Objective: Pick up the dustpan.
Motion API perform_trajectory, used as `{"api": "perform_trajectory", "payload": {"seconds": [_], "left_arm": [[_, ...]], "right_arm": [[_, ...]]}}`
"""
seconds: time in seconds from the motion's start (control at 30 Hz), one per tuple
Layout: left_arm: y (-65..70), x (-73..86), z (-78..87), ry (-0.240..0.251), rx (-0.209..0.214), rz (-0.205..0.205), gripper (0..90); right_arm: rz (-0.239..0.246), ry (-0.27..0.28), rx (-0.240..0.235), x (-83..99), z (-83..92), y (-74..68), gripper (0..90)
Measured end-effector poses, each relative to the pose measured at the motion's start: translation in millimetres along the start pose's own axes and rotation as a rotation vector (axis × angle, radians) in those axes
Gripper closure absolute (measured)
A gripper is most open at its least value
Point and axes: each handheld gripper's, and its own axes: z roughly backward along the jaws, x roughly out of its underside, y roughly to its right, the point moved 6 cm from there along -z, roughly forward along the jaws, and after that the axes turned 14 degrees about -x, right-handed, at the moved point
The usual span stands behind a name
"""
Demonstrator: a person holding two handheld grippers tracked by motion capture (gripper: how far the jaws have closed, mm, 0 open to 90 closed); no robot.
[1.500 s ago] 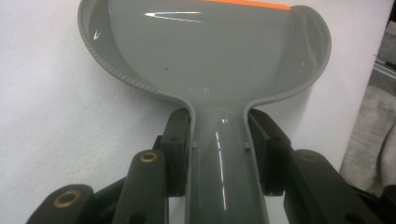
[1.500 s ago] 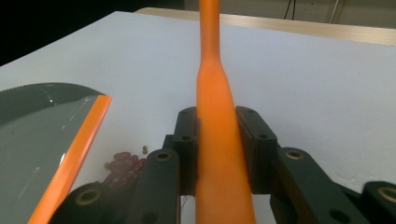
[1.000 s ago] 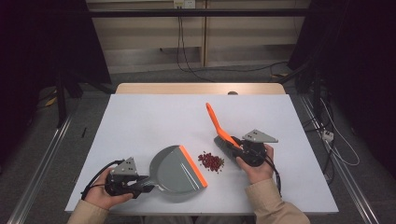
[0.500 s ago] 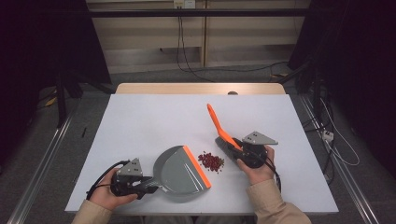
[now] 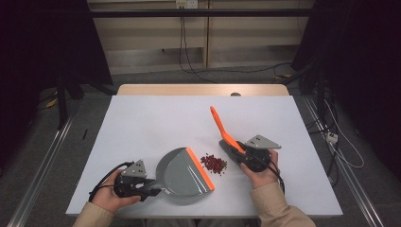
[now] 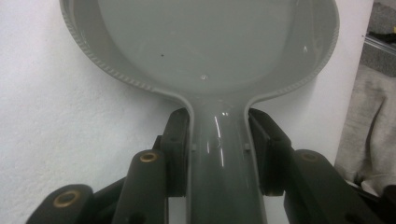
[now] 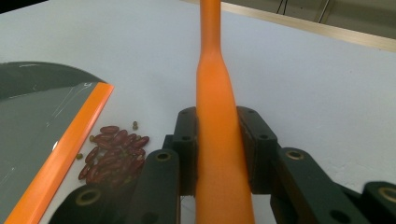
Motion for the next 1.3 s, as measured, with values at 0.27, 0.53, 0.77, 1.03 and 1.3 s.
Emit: {"api": "perform_trajectory", "payload": {"seconds": [0.27,0.53,0.77,1.03,1.3], "left_arm": [[0.6,-1.1,-0.9,-0.003,-0.002,0.002,62.7],[0.1,-1.3,-1.0,-0.009,0.018,-0.003,62.7],[0.0,-1.4,-1.1,-0.01,0.017,-0.005,62.7],[-0.1,-1.6,-1.4,-0.006,0.019,0.003,62.7],[-0.6,-1.5,-1.2,-0.012,0.007,0.001,62.7]], "right_arm": [[0.03,0.006,-0.008,0.9,-4.4,-11.5,71.4],[0.041,0.007,-0.011,2.3,-5.6,-19.7,71.3],[0.057,0.004,-0.009,3.1,-6.8,-24.9,71.1],[0.055,0.003,-0.009,3.0,-7.1,-25.6,71.1],[0.052,0.005,-0.009,3.2,-6.9,-25.9,71.1]]}}
